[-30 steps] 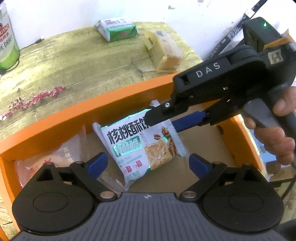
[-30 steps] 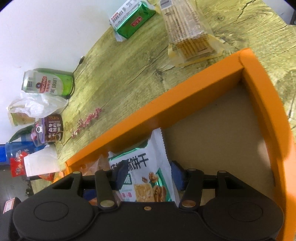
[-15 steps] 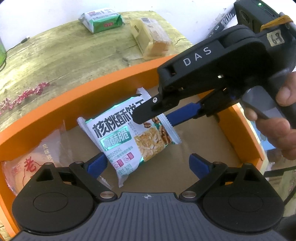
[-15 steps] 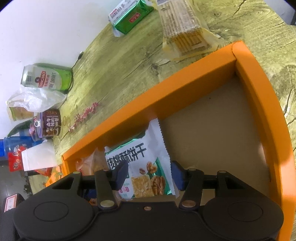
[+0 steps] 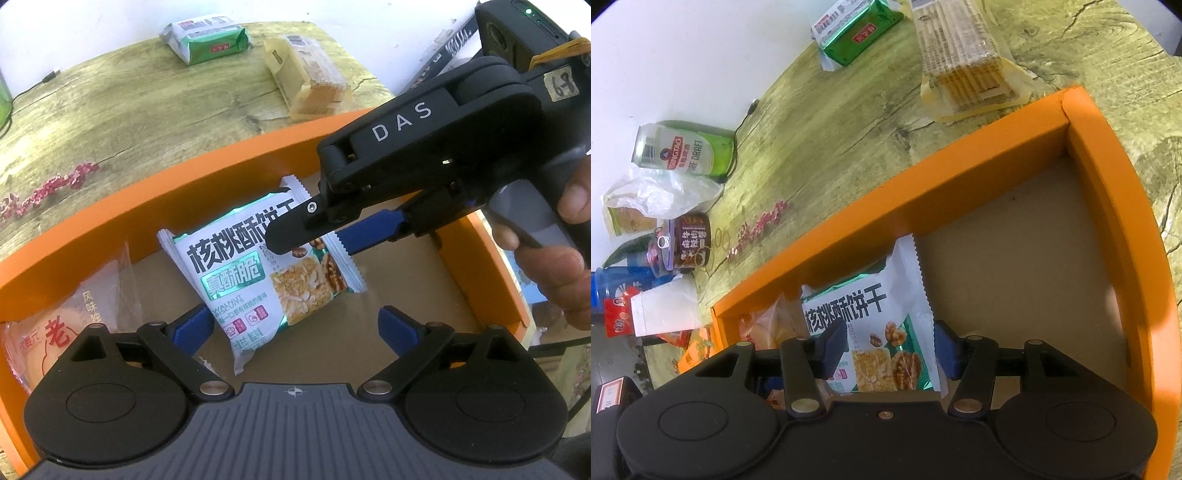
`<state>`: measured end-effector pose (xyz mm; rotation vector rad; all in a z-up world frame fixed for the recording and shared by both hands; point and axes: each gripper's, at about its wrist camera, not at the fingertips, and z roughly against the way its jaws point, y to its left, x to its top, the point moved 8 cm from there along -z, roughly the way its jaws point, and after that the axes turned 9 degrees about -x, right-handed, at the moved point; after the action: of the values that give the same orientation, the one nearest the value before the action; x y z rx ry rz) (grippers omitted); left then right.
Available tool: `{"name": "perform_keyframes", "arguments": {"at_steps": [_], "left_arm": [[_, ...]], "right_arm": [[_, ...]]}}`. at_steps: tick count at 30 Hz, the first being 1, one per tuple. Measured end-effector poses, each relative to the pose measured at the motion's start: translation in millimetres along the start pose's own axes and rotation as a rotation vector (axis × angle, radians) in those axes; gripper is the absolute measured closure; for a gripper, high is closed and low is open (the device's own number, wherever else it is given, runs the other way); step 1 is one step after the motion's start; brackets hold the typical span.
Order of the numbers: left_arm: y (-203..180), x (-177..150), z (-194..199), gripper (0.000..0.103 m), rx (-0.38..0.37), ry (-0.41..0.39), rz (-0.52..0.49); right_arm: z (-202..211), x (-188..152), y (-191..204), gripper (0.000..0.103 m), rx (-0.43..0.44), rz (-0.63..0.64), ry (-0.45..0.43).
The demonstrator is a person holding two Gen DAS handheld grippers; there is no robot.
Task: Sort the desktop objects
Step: 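Lower the biscuit pack into the orange tray with both grippers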
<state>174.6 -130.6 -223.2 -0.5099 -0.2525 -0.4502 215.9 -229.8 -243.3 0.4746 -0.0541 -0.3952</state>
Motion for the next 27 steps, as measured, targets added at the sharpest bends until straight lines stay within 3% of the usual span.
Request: {"name": "perform_keyframes", "arguments": {"at_steps": [27], "left_arm": [[5,4,7,0.006,-0.018,-0.015,0.037]], "right_arm": [[8,8,-5,0.051,0.008,-0.035,-0.019]]}}
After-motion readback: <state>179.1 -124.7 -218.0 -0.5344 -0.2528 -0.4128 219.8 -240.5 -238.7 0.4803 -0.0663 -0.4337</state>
